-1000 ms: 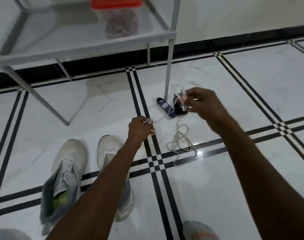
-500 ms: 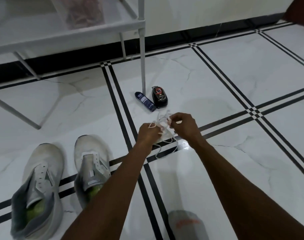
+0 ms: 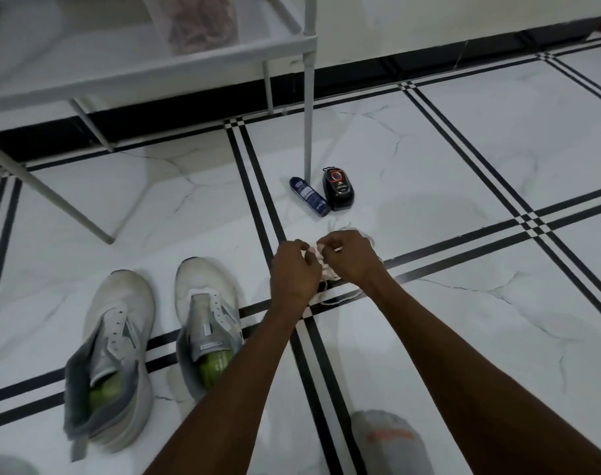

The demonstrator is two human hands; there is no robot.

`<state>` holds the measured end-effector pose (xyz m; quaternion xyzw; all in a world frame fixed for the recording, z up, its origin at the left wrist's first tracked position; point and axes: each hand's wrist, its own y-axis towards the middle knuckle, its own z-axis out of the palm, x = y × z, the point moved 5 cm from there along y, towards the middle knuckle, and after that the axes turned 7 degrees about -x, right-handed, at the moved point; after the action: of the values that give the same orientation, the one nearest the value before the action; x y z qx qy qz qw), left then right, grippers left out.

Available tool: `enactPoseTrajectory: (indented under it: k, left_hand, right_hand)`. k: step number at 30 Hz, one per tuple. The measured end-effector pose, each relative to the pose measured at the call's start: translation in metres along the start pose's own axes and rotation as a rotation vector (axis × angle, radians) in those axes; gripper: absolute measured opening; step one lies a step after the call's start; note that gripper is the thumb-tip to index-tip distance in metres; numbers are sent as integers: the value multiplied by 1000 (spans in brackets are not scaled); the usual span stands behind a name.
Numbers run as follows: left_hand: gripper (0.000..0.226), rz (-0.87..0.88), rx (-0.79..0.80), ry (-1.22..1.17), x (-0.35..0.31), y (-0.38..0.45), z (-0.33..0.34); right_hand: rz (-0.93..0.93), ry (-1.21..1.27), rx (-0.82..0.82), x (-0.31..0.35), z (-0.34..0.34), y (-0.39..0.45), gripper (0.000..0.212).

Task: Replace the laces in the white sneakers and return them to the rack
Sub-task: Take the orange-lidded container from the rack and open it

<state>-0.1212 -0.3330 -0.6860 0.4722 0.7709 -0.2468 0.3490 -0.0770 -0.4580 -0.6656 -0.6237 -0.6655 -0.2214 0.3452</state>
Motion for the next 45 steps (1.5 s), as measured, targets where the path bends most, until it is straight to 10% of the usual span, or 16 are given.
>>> enactPoseTrajectory:
  k: [4,8,18,22,38,45]
  left_hand:
    - [29,-117,-271,372,42,-7,-81]
    - [52,-320,-91,438,114,-17,-123]
    - [76,-273,-33,180,154,-9,-170]
    - [53,-317,-55,138,163,-4,-177]
    - [17,145,-416,-288,-93,126,-273]
    - [28,49,-457,-311,-152,199,-285]
  right_hand:
    - [186,200,313,15,70,-23,45]
    - [383,302,614,34,140,-59,83]
    - [306,345,601,88,200,-79,98]
    - [317,406,600,94,203,-80,78]
    - [-172,538,-45,277,-44,68,37]
    - [-201,365,-351,317,-113,123,28]
